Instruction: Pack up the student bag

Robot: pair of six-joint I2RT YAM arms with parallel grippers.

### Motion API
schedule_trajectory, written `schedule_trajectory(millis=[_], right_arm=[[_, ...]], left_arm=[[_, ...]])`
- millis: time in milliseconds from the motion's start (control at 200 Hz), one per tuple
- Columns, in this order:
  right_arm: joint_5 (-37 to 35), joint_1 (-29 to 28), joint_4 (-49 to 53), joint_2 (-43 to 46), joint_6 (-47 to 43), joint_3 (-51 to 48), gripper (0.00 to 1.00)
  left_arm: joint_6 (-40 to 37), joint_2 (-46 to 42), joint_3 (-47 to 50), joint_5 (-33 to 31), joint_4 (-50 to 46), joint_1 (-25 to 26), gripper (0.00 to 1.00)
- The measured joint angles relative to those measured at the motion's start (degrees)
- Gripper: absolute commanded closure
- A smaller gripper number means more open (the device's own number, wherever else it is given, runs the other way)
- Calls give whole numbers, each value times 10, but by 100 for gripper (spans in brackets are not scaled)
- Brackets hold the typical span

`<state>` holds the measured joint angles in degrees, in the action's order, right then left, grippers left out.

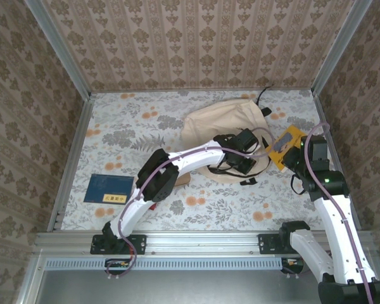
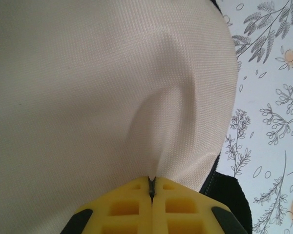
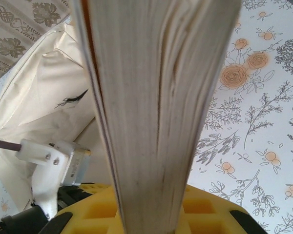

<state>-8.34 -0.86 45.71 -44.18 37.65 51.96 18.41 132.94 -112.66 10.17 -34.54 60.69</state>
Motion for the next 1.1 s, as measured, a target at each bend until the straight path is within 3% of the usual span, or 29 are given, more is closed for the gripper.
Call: schedule_trajectory(millis=[160, 320, 505, 855, 1100], right_arm=[[0, 1, 18, 11, 0, 5, 90], [5, 3, 28, 36, 2, 21, 91], [62, 3, 28, 50, 17, 30, 92], [235, 3, -56, 63, 107, -73, 92], [282, 3, -145, 47, 164, -129, 92]], left_arm=[[13, -69, 40, 1, 15, -24, 100], [35, -137, 56, 10, 41, -87, 100], [55, -158, 58, 16, 68, -147, 100], [73, -226, 121, 34, 156, -138, 100], [73, -275, 140, 36, 203, -126, 100]])
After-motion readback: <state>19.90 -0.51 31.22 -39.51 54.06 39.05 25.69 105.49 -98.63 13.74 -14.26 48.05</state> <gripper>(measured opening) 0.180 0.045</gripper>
